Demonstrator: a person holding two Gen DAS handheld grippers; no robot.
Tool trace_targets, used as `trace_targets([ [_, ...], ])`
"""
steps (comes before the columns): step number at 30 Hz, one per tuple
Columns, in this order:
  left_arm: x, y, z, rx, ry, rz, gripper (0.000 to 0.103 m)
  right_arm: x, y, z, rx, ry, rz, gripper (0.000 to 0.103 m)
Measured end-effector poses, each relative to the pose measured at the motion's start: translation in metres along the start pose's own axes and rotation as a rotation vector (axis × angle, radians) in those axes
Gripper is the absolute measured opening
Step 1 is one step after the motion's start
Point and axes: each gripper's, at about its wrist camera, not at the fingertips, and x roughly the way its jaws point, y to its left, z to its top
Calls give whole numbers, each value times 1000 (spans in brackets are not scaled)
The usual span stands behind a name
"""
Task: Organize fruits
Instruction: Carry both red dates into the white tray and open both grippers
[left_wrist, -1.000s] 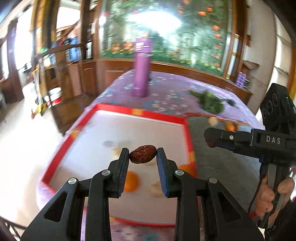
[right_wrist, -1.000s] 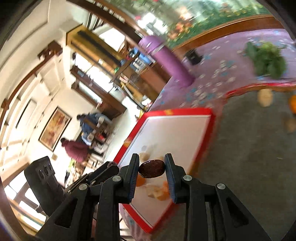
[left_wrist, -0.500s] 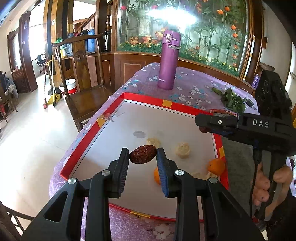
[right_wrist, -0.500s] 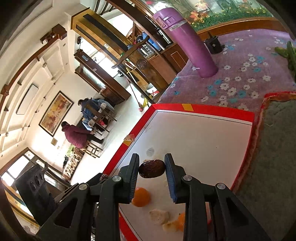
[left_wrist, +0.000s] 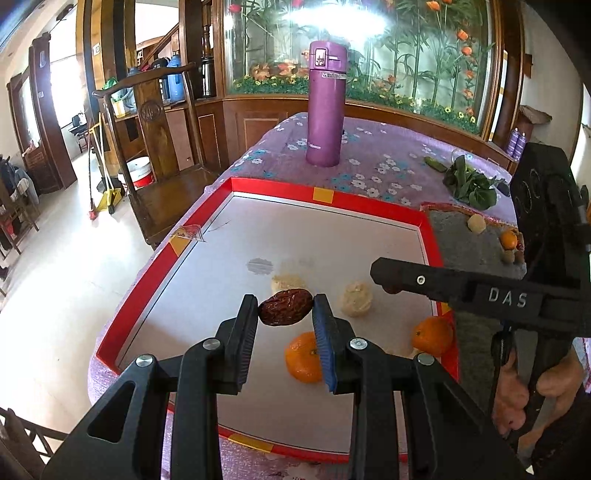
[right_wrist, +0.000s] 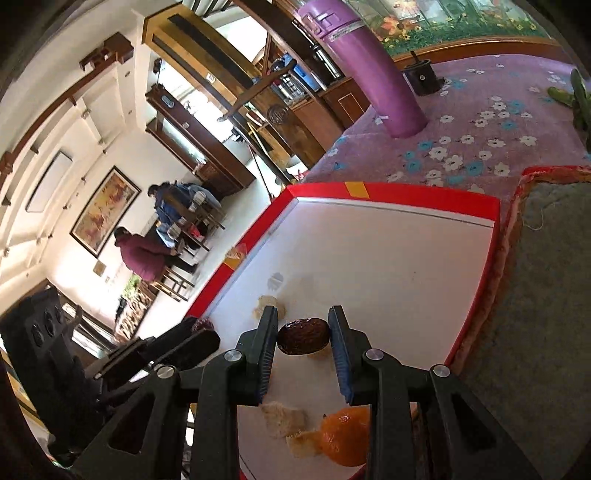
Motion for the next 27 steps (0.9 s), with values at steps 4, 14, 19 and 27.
trace_targets([
  [4, 2, -4, -3, 12, 12, 8, 28, 3, -1, -1, -8, 2, -25, 28],
  [14, 8, -7, -11, 27, 39, 16, 28, 8, 1, -4, -43, 16, -72, 29],
  [19, 7, -6, -12, 22, 39, 15, 28, 7, 2, -5, -48, 19, -69, 30],
  [27, 0, -4, -11, 0, 22, 23, 28, 4, 3, -5, -47, 16, -56, 31],
])
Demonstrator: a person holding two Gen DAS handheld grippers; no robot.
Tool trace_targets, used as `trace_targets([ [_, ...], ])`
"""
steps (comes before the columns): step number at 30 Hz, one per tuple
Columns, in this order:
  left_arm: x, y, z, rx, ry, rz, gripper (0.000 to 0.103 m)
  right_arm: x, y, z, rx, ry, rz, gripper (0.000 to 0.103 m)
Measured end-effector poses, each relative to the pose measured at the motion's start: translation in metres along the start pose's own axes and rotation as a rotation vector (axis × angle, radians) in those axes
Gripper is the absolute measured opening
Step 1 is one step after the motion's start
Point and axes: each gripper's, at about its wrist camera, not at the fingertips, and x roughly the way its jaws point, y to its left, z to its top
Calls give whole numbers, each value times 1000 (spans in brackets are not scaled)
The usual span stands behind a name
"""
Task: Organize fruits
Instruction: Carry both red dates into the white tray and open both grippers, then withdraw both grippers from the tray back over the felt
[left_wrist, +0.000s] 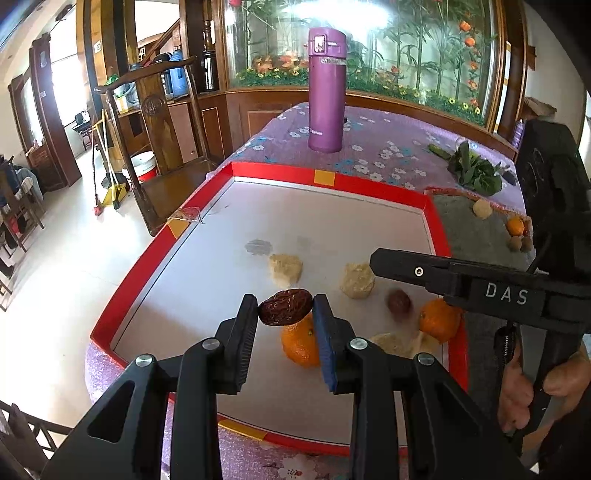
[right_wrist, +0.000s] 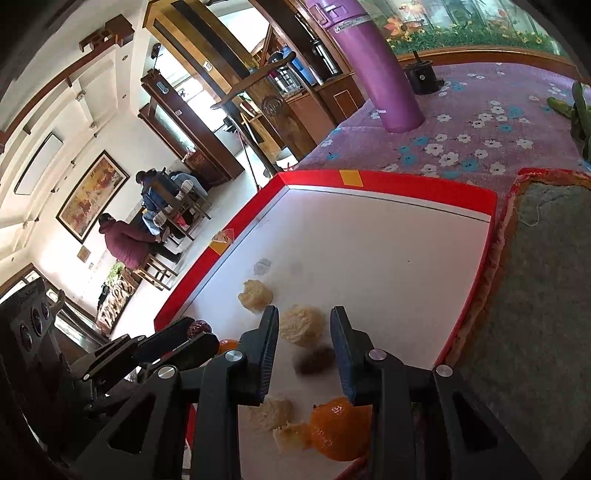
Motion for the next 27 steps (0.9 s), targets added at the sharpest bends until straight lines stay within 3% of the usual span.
trace_targets([
  [2, -2, 1, 1, -6, -5, 3, 31, -4, 0, 1, -1, -17, 0, 32],
  [6, -11, 2, 2, -11, -36, 16, 48, -13, -5, 3, 24, -55, 1, 35],
  [10, -21, 0, 3, 0, -70, 26, 49, -18, -14, 5, 68, -80, -15, 37],
  [18, -41, -6, 4, 15, -126, 9, 71, -29, -39, 10, 175, -137, -48, 39],
  [27, -52, -20, -3, 61, -130, -18, 78, -58, -60, 6, 270, -224, -29, 43],
])
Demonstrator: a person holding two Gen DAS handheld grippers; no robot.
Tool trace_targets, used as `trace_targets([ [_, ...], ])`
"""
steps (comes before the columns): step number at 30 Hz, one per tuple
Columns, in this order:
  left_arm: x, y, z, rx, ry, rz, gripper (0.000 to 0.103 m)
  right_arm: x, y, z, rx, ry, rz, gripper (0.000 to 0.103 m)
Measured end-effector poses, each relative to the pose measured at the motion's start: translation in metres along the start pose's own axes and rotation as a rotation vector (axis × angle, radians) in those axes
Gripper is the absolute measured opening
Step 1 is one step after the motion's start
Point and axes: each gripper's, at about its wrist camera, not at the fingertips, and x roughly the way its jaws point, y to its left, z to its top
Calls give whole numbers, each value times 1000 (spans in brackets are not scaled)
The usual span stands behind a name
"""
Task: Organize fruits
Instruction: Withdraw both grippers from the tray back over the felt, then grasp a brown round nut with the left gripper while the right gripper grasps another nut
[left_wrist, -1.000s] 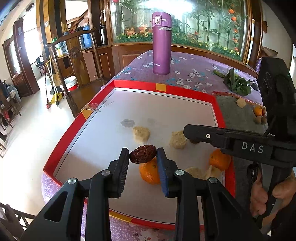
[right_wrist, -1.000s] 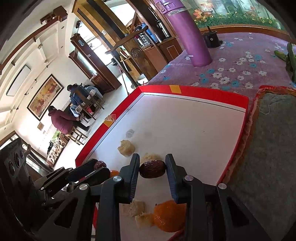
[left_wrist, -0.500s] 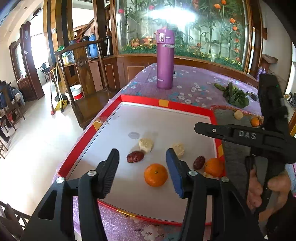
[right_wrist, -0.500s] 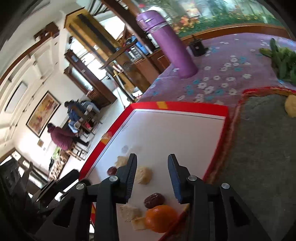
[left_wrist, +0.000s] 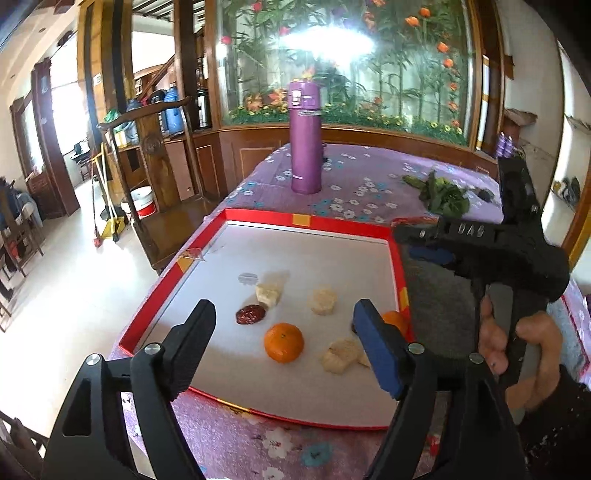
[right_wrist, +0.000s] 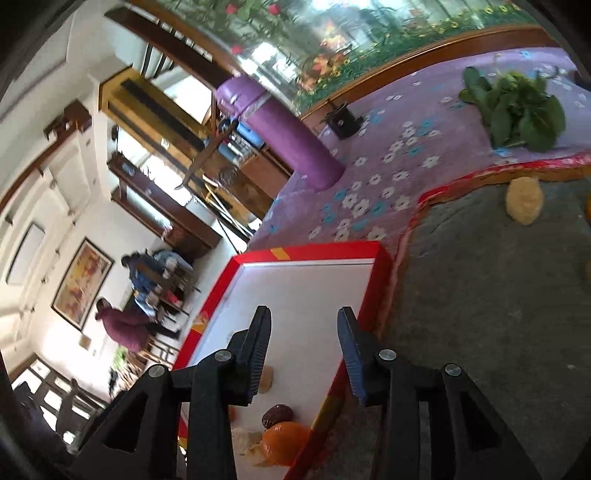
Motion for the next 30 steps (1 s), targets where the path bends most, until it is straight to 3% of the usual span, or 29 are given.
trace_targets([
  [7, 2, -20, 0, 48, 22, -22, 78, -62, -18, 19, 4, -70, -3, 49],
  [13, 7, -53, 17, 83, 41, -116, 81, -131, -48, 52, -58, -135, -115, 65],
  [15, 10, -72, 27, 104, 47, -155, 84, -149, -63, 63, -71, -148, -155, 65],
  [17, 15, -93, 35, 134, 50, -200, 84, -165, -84, 73, -51, -180, -168, 67],
  [22, 38, -150, 45, 225, 84, -238, 84, -179, -155, 72, 123, -264, -92, 68],
  [24, 50, -170, 46, 255, 103, -225, 84, -171, -174, 74, 203, -207, -174, 68],
  [27, 65, -197, 48, 293, 102, -227, 84, -170, -180, 77, 201, -194, -101, 68],
  [30, 81, -217, 49, 336, 120, -238, 84, -161, -173, 75, 179, -136, -82, 68],
])
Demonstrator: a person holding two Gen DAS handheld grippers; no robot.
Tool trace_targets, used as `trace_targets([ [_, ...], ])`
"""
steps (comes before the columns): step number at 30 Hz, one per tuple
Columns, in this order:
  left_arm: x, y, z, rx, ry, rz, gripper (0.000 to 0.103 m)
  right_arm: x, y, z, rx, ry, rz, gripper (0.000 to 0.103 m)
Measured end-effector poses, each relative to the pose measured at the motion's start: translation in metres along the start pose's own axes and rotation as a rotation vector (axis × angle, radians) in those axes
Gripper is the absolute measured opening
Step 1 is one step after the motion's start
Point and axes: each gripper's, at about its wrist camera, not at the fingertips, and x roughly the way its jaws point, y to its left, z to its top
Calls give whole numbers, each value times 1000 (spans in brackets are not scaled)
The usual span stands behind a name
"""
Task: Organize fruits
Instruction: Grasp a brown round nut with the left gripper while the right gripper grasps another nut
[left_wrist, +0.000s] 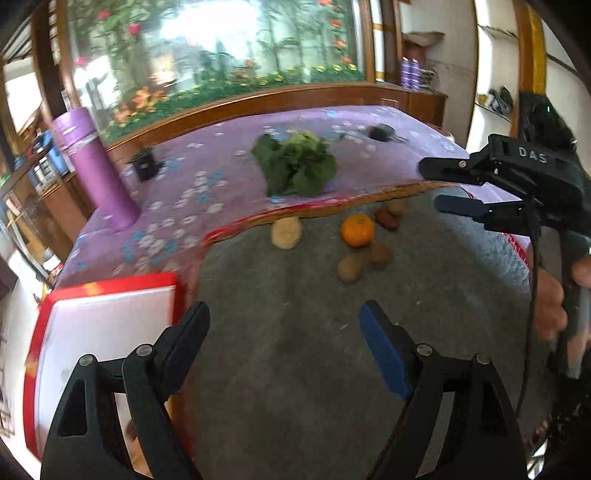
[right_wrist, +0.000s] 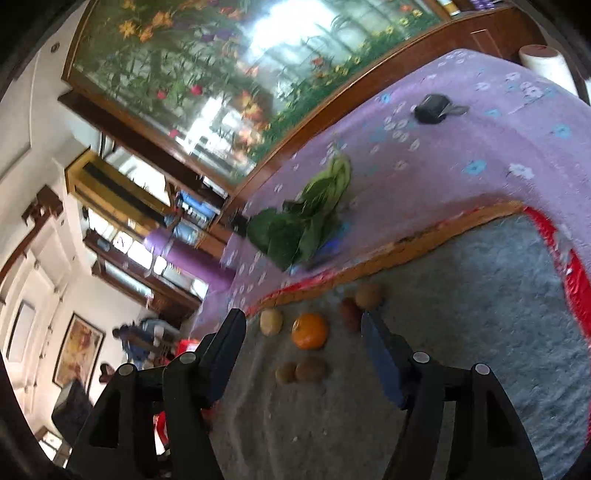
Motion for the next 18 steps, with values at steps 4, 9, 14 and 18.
trace_targets([
  [4, 11, -1, 1, 14, 22, 16, 83, 20, 14, -10, -60, 108, 12, 62],
  [9, 11, 5, -2, -1, 15, 26, 84, 46, 25, -33, -137, 204, -113, 46],
  [14, 12, 8, -5, -14, 18, 10, 83, 54, 28, -43, -199, 205, -217, 34],
  [18, 13, 4, -5, 9, 6, 5, 83, 59, 35, -49, -288, 175, -305, 23],
])
